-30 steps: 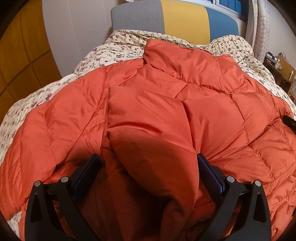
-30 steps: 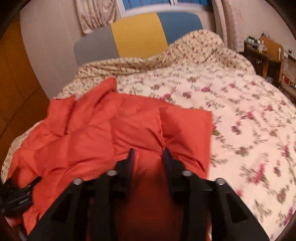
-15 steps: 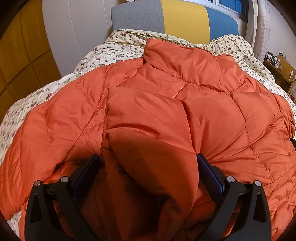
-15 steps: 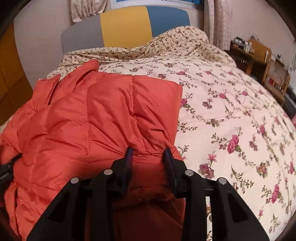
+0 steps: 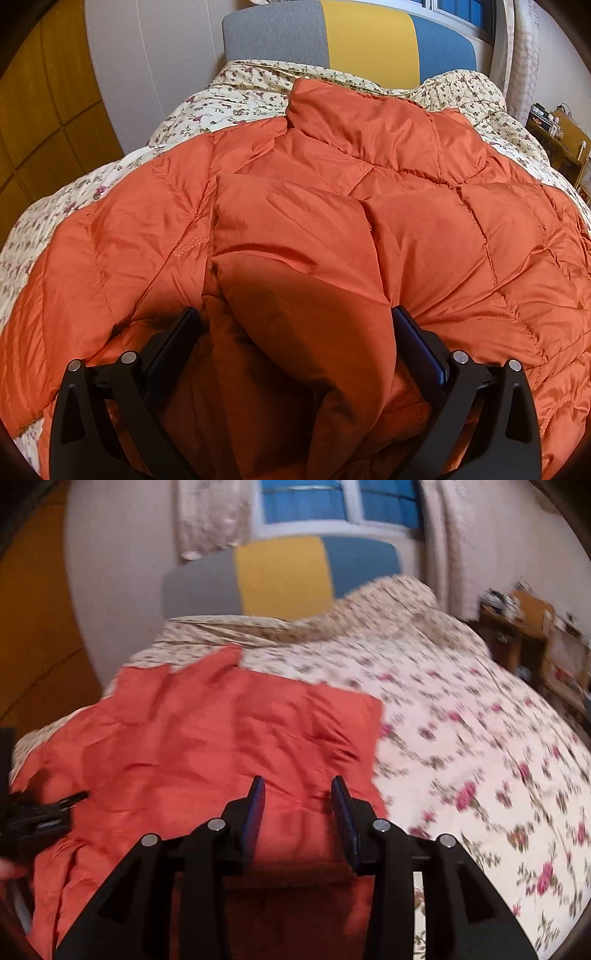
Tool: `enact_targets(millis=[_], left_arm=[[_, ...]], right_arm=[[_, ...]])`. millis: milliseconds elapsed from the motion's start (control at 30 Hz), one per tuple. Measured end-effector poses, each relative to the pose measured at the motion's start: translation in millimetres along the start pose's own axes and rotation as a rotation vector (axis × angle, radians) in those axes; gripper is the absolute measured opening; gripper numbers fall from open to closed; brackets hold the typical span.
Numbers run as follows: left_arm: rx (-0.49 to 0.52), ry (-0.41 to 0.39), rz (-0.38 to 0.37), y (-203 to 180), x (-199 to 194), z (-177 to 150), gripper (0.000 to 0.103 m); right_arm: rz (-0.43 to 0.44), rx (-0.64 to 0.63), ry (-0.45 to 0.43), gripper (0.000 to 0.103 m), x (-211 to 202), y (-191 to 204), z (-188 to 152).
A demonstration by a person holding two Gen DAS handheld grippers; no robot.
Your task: Fold large clothes
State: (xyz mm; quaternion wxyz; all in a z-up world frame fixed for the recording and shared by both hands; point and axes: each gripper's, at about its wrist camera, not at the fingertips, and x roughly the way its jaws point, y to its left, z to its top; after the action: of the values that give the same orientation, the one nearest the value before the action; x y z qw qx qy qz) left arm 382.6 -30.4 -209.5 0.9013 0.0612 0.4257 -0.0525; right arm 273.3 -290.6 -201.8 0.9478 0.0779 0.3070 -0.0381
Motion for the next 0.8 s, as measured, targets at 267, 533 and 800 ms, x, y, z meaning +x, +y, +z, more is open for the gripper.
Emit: enact_targets(millis=[267, 533, 800], left_arm=[[-0.009, -0.004, -0.012, 1, 0, 0, 0.100], [-0.111, -0.025, -0.106, 25, -24, -3, 0.100], [-0.275, -0.179, 0.016, 102, -89, -22, 0.100]], right_arm=[[-0.060, -0.071, 0.163, 0.045, 42, 17, -3], [-0.101, -0.101, 0.158, 0.046, 46, 21, -4], [-0.102, -0.102, 0.157, 0.046, 47, 18, -5]])
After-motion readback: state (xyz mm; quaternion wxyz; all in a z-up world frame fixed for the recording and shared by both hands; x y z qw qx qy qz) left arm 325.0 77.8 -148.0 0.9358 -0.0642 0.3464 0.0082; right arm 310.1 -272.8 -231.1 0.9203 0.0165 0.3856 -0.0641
